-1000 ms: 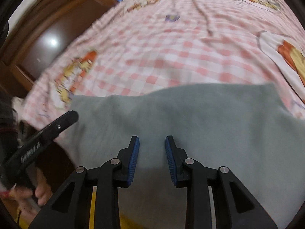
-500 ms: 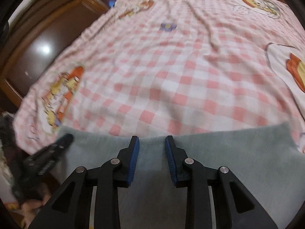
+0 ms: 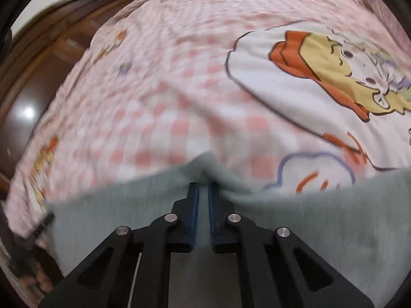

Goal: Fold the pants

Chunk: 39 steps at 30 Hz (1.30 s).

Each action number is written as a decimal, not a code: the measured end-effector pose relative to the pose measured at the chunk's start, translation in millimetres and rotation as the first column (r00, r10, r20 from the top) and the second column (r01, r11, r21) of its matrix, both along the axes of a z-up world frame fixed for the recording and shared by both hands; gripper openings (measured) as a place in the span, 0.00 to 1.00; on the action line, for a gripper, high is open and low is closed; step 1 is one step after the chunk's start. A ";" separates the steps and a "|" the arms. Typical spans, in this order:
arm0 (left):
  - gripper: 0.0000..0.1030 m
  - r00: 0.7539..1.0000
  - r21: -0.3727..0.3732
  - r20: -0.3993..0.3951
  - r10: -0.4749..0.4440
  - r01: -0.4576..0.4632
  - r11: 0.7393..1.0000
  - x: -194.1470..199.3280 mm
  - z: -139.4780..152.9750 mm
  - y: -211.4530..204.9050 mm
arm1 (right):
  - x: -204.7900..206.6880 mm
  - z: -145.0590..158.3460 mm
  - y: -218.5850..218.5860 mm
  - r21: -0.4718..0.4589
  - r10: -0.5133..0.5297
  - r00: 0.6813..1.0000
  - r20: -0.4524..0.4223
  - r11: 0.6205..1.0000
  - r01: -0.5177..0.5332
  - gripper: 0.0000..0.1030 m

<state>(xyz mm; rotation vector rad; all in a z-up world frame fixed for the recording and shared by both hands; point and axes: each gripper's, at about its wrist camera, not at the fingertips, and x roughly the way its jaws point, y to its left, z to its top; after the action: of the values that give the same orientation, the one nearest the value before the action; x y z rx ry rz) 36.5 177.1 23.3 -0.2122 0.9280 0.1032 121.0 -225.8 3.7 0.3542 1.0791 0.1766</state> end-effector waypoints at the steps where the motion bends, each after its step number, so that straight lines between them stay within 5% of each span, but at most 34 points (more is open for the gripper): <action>1: 0.27 1.000 0.006 -0.002 -0.004 0.004 1.000 0.7 0.0 -0.1 | 2.0 1.8 -5.9 0.028 -0.013 1.000 -0.007 1.000 0.013 0.07; 4: 0.27 1.000 0.017 -0.019 -0.006 0.007 1.000 0.9 3.1 -1.1 | -11.2 20.4 -22.2 0.022 -0.043 0.999 0.033 0.999 0.042 0.13; 6: 0.35 1.000 0.018 -0.022 -0.004 0.004 1.000 -2.0 7.7 -3.3 | -33.4 37.7 -35.2 -0.016 -0.054 0.995 0.081 0.998 0.056 0.26; 11: 0.47 1.000 0.016 -0.013 -0.014 0.014 1.000 -14.1 17.4 -17.5 | -101.3 61.7 -82.6 -0.018 -0.114 0.986 0.123 0.993 0.117 0.28; 16: 0.54 0.999 -0.016 -0.022 -0.046 0.045 0.999 -22.7 24.6 -42.3 | -159.7 63.2 -136.7 -0.028 -0.254 0.960 0.118 0.965 0.259 0.29; 21: 0.61 0.995 0.012 -0.024 -0.093 0.094 0.996 -27.7 32.7 -71.0 | -201.9 42.3 -190.6 0.103 -0.378 0.924 0.056 0.923 0.371 0.32; 29: 0.61 0.990 0.029 -0.081 -0.113 0.115 0.993 -27.7 22.2 -96.4 | -213.4 8.1 -208.0 0.294 -0.378 0.925 0.023 0.887 0.355 0.32; 39: 0.61 0.989 0.039 -0.104 -0.102 0.106 0.994 -29.4 21.5 -104.6 | -198.8 -3.3 -223.0 0.359 -0.441 0.896 0.043 0.844 0.398 0.32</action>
<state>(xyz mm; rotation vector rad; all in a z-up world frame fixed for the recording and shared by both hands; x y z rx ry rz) 7.2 72.5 44.8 -0.1174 1.0357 0.0387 -77.8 -448.8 0.3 0.8770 0.8204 -0.0104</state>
